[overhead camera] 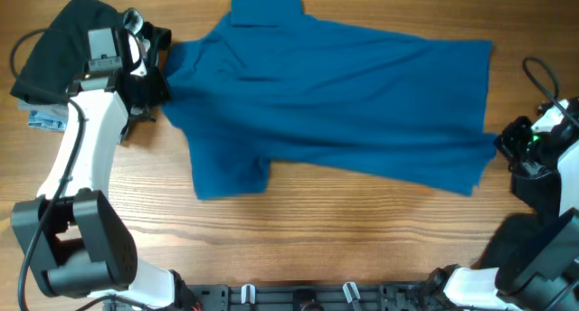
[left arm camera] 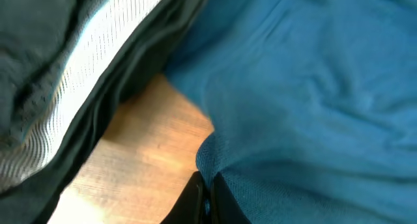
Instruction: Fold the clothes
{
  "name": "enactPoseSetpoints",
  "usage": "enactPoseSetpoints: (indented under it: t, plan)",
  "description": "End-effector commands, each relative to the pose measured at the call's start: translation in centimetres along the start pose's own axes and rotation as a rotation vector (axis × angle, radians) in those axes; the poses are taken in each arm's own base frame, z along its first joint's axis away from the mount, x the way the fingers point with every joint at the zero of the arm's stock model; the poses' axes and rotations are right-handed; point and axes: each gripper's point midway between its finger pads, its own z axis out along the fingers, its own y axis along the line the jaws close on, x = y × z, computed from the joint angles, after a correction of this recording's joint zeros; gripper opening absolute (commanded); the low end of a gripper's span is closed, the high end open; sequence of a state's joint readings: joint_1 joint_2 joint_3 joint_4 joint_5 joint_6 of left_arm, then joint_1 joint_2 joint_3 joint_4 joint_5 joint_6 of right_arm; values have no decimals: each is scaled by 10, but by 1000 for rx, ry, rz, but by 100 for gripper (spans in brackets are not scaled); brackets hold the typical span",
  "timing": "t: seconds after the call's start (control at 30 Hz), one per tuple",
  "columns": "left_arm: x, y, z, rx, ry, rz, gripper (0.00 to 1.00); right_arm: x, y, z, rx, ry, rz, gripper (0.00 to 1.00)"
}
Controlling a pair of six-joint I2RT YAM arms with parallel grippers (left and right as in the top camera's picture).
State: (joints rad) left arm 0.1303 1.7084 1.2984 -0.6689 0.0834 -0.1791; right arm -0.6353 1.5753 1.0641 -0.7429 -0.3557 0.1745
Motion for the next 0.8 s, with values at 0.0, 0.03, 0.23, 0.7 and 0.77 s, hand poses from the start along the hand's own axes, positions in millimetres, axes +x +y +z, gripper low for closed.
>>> enactPoseSetpoints:
  t: [0.0, 0.03, 0.23, 0.7, 0.77]
  plan:
    - [-23, -4, -12, 15, -84, -44, 4, -17, 17, -11, -70, -67, -25, 4]
    - [-28, -5, -12, 21, -106, -52, 4, -24, 24, -12, -103, -93, -38, 4]
    - [-60, -24, -19, 124, -229, -75, 4, -56, 59, -24, -284, -223, -129, 4]
    - [-70, -35, -46, 178, -271, -84, 4, -67, 72, -49, -314, -309, -156, 4]
    - [-64, -33, -45, 169, -246, -84, 4, -65, 74, -54, -314, -316, -161, 4]
